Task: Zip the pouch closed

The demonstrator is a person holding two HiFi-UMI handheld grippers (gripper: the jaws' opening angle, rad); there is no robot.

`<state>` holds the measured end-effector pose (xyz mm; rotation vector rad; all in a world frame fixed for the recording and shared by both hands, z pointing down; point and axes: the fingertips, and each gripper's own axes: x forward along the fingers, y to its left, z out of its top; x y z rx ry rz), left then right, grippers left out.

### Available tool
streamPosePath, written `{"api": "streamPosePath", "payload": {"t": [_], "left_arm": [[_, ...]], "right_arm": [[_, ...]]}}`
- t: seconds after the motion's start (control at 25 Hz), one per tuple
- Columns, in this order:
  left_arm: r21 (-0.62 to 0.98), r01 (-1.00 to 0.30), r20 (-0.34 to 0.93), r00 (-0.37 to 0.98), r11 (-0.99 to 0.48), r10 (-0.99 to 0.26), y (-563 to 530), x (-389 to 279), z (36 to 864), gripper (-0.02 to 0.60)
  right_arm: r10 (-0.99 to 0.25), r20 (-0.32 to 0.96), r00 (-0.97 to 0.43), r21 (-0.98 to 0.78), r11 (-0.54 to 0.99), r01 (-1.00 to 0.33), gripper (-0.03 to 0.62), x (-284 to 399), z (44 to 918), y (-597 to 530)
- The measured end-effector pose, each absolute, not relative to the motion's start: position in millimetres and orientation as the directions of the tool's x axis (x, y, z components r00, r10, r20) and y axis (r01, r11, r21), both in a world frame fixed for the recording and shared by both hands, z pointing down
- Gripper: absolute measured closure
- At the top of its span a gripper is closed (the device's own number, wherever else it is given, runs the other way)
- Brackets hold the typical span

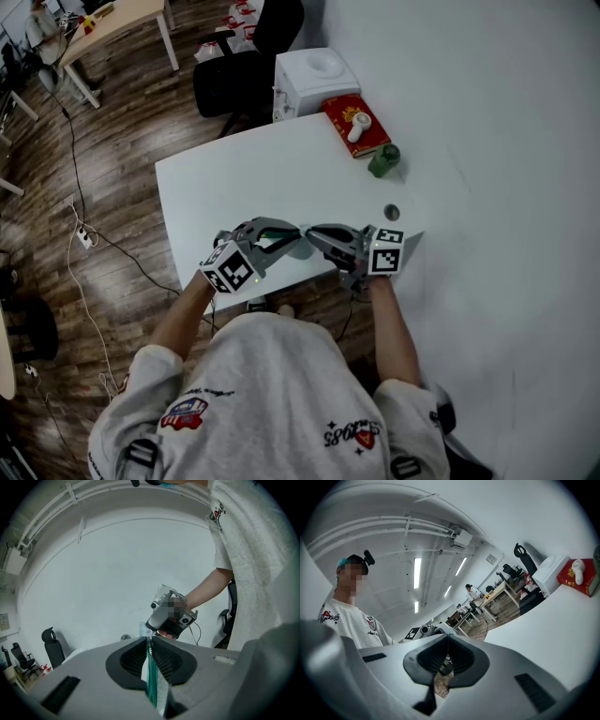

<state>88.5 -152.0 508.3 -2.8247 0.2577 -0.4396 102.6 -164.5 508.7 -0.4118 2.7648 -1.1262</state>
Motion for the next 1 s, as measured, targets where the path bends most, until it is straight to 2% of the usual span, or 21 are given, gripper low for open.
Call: {"api": "streamPosePath", "payload": {"t": [0.28,0.6,1.0], "left_arm": [[-0.286,-0.114,0.299,0.933,-0.951,-0.202,-149,93,512,0.543],[-0.213,-0.113,0.265,0.949,-0.97,-0.169,-144,97,499,0.514],[-0.143,-0.094,0.248,0.96,-0.985,-0.128,-141,96,497,0.512]], "right_arm": [[-0.292,-0.009,-0.956,-0.695,0.69,-0.204,0.588,106,509,-164],[-0.281,0.016,-0.959,-0.683,0.698,-0.216,0.586,103,511,-161],[-0.262,0.012,-0.965,-0.685,0.701,-0.199,0.586,102,513,-156]]}}
